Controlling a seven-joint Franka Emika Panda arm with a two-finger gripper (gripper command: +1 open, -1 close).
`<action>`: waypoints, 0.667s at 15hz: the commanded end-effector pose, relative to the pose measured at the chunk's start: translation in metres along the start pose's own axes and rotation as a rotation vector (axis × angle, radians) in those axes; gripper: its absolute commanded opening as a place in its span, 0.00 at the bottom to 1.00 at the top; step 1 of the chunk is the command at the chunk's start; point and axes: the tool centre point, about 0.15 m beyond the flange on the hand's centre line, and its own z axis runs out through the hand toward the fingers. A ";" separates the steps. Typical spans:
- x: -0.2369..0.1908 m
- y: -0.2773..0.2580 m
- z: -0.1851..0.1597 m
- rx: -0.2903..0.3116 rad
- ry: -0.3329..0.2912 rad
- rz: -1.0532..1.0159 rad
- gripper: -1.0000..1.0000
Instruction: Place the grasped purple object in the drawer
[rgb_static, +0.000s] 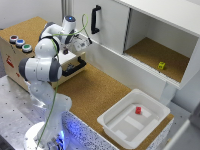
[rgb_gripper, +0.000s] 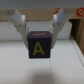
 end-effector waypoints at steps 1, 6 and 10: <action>0.026 0.038 0.023 0.166 0.012 -0.037 0.00; 0.030 0.044 0.047 0.176 -0.023 -0.018 0.00; 0.024 0.037 0.051 0.162 -0.075 -0.021 1.00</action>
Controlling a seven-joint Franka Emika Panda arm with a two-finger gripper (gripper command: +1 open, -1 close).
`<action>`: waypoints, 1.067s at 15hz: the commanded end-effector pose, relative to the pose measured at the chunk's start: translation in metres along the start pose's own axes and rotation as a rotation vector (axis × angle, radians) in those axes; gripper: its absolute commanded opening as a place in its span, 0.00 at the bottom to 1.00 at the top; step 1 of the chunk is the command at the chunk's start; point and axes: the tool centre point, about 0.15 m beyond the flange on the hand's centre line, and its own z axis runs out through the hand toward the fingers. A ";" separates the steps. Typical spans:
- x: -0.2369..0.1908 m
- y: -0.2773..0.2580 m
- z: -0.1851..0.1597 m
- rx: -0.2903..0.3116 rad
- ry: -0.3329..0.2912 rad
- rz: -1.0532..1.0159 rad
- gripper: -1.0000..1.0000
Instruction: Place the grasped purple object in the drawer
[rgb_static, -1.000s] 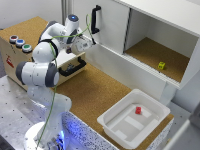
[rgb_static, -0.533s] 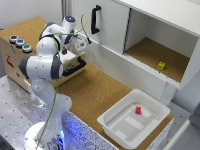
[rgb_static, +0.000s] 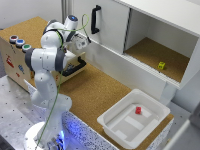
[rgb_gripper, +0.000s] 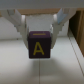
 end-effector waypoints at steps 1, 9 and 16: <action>-0.001 0.014 0.002 0.078 -0.056 0.000 1.00; -0.020 -0.016 -0.080 0.030 -0.096 -0.037 1.00; -0.047 -0.048 -0.139 -0.275 -0.179 0.124 1.00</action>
